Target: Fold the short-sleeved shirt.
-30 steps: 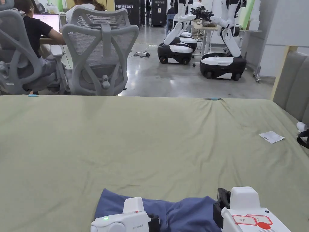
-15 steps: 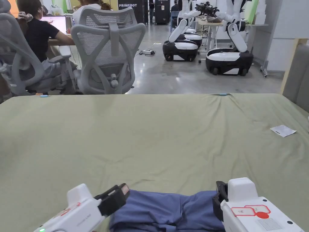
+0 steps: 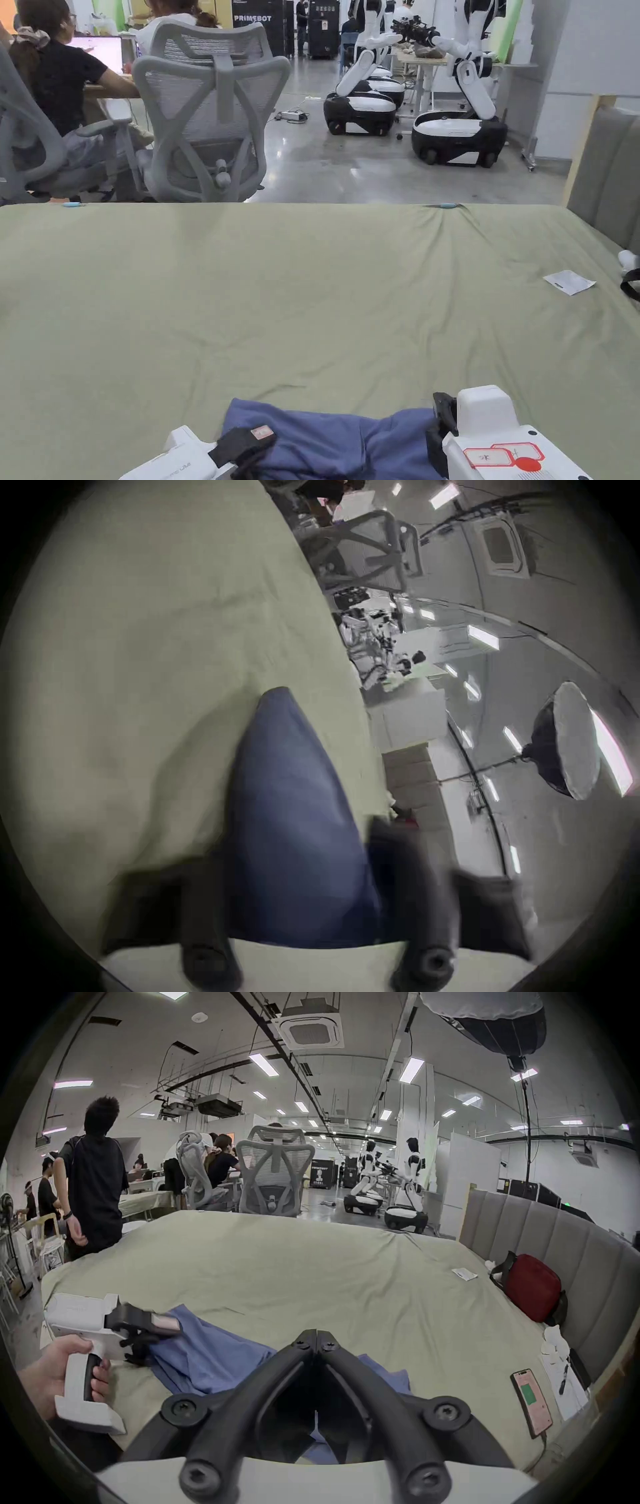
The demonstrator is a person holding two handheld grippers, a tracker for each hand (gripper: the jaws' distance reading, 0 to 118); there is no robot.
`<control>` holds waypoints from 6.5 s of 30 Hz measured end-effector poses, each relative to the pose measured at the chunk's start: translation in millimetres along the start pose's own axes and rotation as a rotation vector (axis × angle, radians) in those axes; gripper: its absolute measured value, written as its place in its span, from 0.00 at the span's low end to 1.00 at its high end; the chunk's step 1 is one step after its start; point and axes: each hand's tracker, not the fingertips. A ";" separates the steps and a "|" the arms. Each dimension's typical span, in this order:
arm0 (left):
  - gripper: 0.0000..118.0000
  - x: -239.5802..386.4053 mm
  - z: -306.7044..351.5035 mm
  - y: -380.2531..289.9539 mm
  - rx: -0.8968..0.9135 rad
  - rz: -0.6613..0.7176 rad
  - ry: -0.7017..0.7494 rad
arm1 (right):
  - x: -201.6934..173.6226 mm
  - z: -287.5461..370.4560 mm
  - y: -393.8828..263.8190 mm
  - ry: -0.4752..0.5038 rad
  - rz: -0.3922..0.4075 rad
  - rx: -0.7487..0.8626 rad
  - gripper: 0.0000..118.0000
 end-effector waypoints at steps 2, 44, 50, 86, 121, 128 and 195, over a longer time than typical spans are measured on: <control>0.11 4.1 -1.6 -1.7 0.023 -0.035 0.050 | 5.4 0.0 -1.9 -0.015 -0.007 -0.007 0.00; 0.39 132.3 12.9 -44.1 -0.060 -0.686 0.102 | 25.5 2.0 -17.7 0.011 -0.057 -0.029 0.00; 0.00 122.5 -20.5 -86.0 -0.259 -0.666 -0.012 | 24.0 -8.9 -21.2 0.027 -0.053 -0.060 0.00; 0.35 15.7 -35.4 -5.0 -0.233 -0.141 -0.064 | -24.3 -102.9 -45.3 0.172 -0.095 -0.301 0.00; 0.71 -102.5 283.6 321.0 0.102 -0.492 0.554 | -296.9 -102.5 56.7 0.362 0.145 -0.121 0.00; 0.00 -49.6 283.7 267.5 0.200 -0.614 0.561 | -261.0 -85.4 65.3 0.333 0.087 -0.078 0.00; 1.00 250.7 154.0 -60.7 0.575 -1.137 0.217 | 39.2 51.5 111.4 -0.086 -0.059 0.182 1.00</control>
